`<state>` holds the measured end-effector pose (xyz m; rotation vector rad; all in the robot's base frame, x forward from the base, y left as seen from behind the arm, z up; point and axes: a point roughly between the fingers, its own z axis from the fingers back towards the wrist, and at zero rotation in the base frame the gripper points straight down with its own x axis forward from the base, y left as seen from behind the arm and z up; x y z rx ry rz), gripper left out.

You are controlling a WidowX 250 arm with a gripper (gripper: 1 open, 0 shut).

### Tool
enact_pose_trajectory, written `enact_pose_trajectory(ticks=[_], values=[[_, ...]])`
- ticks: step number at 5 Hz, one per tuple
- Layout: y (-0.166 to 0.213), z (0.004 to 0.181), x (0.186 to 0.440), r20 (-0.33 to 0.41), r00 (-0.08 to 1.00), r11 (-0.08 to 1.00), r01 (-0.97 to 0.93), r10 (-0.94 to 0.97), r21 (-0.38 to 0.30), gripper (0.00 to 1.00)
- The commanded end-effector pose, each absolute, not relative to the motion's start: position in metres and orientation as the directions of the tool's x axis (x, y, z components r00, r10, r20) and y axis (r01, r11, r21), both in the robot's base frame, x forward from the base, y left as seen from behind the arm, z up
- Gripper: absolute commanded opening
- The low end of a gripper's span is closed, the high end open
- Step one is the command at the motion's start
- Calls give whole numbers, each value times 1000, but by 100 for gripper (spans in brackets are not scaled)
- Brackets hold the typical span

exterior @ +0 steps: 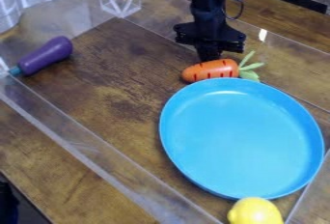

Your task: Put the carrot on the blue tray

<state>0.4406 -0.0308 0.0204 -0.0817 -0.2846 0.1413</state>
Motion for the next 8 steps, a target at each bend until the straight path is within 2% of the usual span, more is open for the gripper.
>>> enact_pose_trajectory(ticks=[1, 2, 3, 4, 7, 8], values=[[-30, 16, 438, 262, 959, 991, -84, 108, -101, 0], [-46, 19, 434, 259, 954, 986, -130, 153, -105, 100], [-45, 23, 435, 254, 957, 987, -117, 141, -106, 0], [-42, 32, 437, 251, 959, 988, -107, 131, -109, 0], [-17, 28, 442, 261, 928, 963, -238, 264, -126, 0], [-9, 37, 440, 265, 924, 960, -249, 276, -132, 0]])
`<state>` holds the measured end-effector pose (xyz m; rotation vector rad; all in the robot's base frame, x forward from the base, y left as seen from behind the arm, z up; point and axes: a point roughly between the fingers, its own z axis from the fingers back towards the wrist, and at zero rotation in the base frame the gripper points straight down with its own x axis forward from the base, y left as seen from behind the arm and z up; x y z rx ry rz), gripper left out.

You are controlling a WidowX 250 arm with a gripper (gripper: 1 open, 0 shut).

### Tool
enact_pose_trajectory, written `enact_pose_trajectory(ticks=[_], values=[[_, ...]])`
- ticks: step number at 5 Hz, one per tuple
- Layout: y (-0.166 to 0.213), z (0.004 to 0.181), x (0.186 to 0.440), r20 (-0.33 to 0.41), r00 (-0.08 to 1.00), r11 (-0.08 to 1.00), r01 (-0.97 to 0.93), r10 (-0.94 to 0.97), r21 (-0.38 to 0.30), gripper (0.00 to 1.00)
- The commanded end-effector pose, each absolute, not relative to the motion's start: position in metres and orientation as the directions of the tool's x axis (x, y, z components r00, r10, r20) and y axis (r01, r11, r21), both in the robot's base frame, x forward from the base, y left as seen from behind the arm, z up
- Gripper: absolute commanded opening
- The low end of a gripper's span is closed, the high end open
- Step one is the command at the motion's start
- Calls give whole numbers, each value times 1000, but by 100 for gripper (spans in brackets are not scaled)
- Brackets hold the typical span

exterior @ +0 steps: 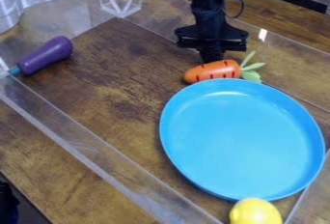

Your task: Put the carrot on the blue tray

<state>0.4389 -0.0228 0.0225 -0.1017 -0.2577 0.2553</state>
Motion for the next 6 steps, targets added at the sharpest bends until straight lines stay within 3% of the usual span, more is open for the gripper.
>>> enact_pose_trajectory(ticks=[1, 2, 3, 5, 6], values=[[-2, 43, 437, 266, 920, 956, -259, 287, -138, 0], [-2, 52, 441, 263, 918, 952, -266, 298, -150, 0], [2, 73, 441, 270, 910, 945, -275, 315, -174, 0], [27, 130, 445, 281, 905, 938, -259, 319, -231, 0], [10, 115, 446, 280, 929, 958, -183, 242, -222, 100]])
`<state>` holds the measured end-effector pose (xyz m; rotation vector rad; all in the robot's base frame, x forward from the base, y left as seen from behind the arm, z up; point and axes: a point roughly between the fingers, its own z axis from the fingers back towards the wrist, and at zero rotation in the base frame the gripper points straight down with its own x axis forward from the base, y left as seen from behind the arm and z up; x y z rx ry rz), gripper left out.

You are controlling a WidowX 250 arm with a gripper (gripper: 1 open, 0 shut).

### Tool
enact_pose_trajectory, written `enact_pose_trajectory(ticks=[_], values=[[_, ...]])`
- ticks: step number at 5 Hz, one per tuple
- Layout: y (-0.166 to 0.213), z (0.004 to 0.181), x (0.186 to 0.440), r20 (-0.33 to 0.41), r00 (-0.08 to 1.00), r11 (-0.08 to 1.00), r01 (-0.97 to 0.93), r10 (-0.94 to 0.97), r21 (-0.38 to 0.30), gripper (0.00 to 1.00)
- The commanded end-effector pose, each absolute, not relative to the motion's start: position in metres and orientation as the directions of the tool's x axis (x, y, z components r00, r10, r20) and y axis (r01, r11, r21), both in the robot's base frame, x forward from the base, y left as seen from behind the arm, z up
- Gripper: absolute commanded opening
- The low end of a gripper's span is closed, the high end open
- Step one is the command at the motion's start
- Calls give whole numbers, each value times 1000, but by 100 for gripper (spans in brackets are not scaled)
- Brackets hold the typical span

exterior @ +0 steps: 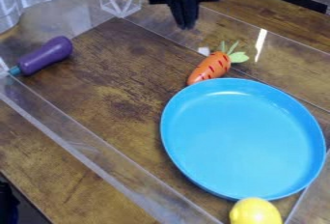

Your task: Put the carrot on the blue tray

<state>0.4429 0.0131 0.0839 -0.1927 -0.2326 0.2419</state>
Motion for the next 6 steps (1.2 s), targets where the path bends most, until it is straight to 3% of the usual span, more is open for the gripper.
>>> enact_pose_trajectory(ticks=[1, 5, 6], values=[[-5, 111, 445, 276, 944, 970, -127, 182, -205, 100], [-14, 94, 449, 243, 967, 981, -32, 78, -189, 100], [-14, 77, 448, 236, 972, 983, 20, 24, -184, 100]])
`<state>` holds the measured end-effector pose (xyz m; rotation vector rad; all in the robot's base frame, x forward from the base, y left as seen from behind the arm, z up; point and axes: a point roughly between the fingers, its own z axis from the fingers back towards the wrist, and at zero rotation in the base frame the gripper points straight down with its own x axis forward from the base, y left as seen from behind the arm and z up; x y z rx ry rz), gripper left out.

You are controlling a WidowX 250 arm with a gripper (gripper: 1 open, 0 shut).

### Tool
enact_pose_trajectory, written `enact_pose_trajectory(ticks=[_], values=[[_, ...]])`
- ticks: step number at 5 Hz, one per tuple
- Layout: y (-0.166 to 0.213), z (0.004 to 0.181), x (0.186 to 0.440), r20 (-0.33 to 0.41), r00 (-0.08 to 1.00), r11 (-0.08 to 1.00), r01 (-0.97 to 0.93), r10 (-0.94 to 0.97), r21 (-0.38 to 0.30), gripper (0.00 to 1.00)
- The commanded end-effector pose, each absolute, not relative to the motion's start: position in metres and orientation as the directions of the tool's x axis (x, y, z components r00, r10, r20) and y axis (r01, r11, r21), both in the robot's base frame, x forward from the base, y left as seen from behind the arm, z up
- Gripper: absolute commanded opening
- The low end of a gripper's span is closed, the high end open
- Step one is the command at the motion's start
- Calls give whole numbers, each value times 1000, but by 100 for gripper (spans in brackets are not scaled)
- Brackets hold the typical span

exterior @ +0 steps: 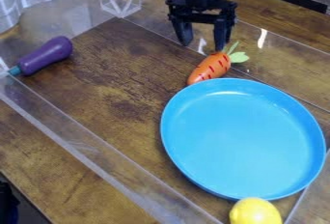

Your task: Put the carrot on the blue tray

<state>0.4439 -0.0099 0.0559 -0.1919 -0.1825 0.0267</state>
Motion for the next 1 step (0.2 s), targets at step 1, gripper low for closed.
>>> enact_pose_trajectory(ticks=[1], values=[[-13, 62, 446, 229, 973, 981, 69, -27, -180, 100]])
